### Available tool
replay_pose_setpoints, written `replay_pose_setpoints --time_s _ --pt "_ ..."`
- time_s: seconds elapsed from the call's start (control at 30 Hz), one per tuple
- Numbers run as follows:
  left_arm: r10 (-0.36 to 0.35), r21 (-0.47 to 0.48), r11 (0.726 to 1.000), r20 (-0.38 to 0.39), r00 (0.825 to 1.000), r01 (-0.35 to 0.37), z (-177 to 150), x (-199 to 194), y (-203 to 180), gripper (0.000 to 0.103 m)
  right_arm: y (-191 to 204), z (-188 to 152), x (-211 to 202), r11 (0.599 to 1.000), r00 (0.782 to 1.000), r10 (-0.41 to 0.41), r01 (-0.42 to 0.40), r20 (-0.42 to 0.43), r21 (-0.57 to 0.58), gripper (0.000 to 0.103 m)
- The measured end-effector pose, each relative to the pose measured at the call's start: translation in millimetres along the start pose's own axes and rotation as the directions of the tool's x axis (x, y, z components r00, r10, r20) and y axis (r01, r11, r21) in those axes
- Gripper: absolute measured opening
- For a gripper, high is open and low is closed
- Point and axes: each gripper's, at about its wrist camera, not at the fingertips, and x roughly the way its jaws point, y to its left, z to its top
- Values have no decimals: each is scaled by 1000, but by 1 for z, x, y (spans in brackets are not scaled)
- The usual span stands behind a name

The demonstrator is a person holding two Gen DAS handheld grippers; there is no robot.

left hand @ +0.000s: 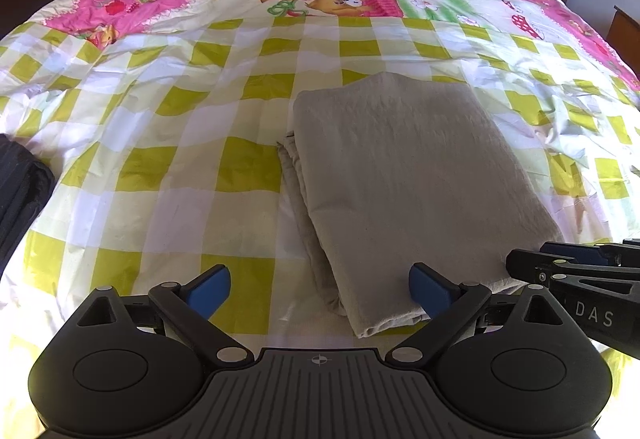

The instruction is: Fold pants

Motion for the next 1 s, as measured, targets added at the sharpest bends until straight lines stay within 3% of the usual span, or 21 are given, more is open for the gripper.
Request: replay_pose_setpoints --time_s 0.57,1.0 --pt "11 -10 1000 17 1000 -11 -15 -15 -3 103 2 -17 -9 1000 1000 -16 16 -10 18 43" --pt "-2 -18 1000 -12 1000 1 -28 -21 -8 103 0 -30 -17 1000 1000 -2 3 -22 23 43"
